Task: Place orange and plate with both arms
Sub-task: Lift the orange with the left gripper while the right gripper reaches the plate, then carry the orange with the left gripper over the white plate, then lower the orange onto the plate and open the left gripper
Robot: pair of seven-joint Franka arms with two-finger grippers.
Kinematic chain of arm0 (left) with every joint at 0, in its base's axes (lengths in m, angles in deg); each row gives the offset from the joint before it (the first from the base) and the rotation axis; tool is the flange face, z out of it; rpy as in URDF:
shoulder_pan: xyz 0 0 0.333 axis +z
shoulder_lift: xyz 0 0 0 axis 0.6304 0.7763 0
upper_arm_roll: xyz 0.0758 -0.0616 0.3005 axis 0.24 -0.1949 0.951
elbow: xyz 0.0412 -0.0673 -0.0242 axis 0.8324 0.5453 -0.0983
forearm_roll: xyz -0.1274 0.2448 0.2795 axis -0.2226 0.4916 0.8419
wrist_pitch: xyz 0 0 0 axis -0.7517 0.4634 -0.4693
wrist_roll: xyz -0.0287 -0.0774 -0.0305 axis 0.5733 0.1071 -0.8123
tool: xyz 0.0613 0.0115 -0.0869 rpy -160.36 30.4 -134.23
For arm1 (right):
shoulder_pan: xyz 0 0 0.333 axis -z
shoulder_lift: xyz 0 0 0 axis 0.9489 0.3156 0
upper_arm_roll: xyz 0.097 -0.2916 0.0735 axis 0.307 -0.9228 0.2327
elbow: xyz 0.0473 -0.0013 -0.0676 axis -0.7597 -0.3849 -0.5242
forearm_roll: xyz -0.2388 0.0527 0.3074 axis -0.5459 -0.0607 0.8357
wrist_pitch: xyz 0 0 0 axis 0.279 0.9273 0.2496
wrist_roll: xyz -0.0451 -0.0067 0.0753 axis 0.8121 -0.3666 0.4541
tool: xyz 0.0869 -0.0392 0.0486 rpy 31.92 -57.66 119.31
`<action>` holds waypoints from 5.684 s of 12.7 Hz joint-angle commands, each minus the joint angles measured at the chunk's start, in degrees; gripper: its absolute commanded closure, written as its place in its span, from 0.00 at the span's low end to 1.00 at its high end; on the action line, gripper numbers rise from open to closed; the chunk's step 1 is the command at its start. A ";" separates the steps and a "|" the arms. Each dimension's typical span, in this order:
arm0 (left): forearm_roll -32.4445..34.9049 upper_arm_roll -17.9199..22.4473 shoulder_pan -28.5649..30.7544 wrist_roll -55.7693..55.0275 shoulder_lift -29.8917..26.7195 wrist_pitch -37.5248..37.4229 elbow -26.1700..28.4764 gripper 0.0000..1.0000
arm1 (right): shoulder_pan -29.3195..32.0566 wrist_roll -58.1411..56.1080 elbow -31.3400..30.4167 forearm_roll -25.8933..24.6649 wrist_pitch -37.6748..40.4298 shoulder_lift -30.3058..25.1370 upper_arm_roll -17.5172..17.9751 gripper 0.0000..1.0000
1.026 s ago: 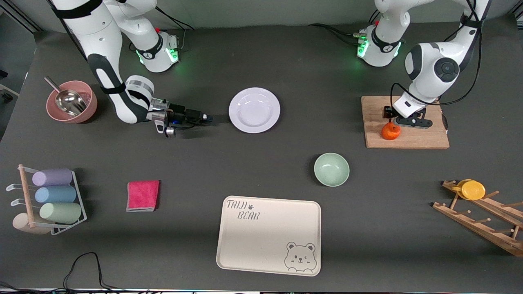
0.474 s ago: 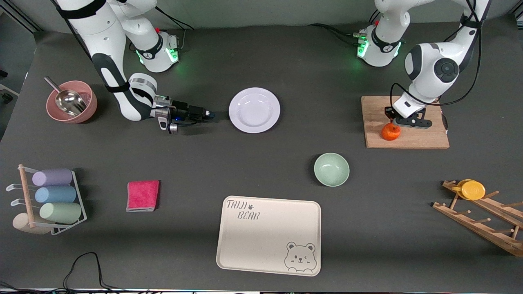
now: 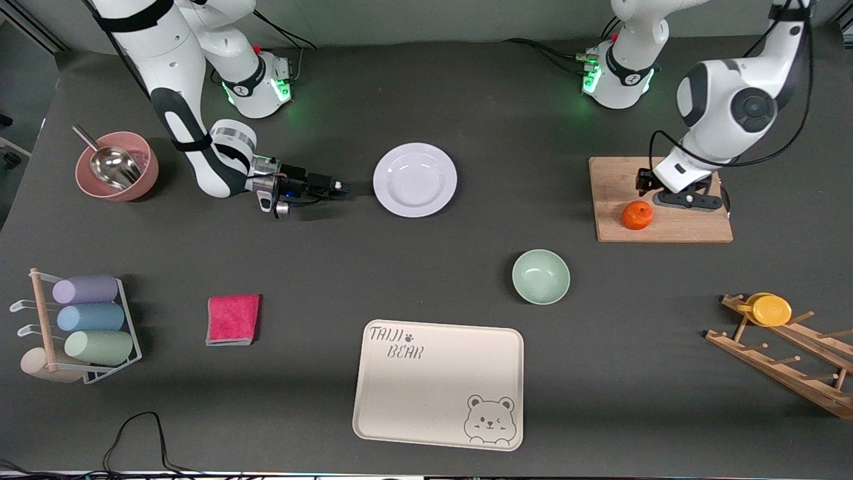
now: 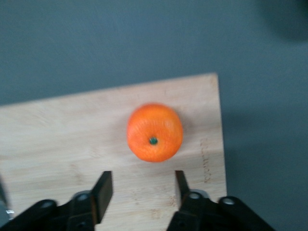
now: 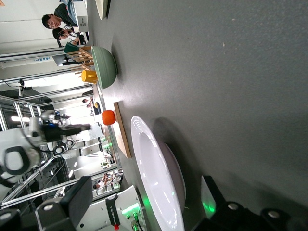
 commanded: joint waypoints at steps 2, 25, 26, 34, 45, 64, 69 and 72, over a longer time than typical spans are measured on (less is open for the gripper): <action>-0.33 0.14 -0.46 0.50 1.99 -3.46 -8.86 0.00 | -0.43 -1.99 -0.23 2.02 -0.24 -0.07 -0.29 0.00; 0.55 0.31 -0.55 0.23 13.71 19.58 1.59 1.00 | -0.52 -2.34 1.27 11.78 7.67 6.52 -0.20 0.00; 0.55 0.31 -0.55 0.06 12.57 16.27 0.28 1.00 | -0.43 -2.34 1.35 11.78 7.67 6.52 -0.20 0.00; 0.72 -1.71 -4.85 -13.36 7.38 -5.28 -9.83 1.00 | -0.17 -2.34 1.79 11.69 7.67 6.70 -0.29 0.00; 0.02 -3.12 -42.01 -69.16 22.73 -15.76 -37.84 1.00 | 0.62 -2.61 1.53 10.81 11.17 6.70 -0.47 0.00; 12.06 -3.11 -50.50 -85.57 29.03 -18.98 -46.14 0.00 | 1.68 -19.04 1.35 10.81 20.50 18.92 -0.82 0.00; 7.23 -2.24 -26.79 -47.66 14.87 -32.53 -45.96 0.00 | 1.15 -19.31 1.35 11.34 20.50 19.09 -0.64 0.00; 6.96 -2.06 -13.51 -31.62 11.17 -34.74 -46.14 0.00 | 0.89 -21.15 1.62 12.39 20.42 20.15 -0.29 0.00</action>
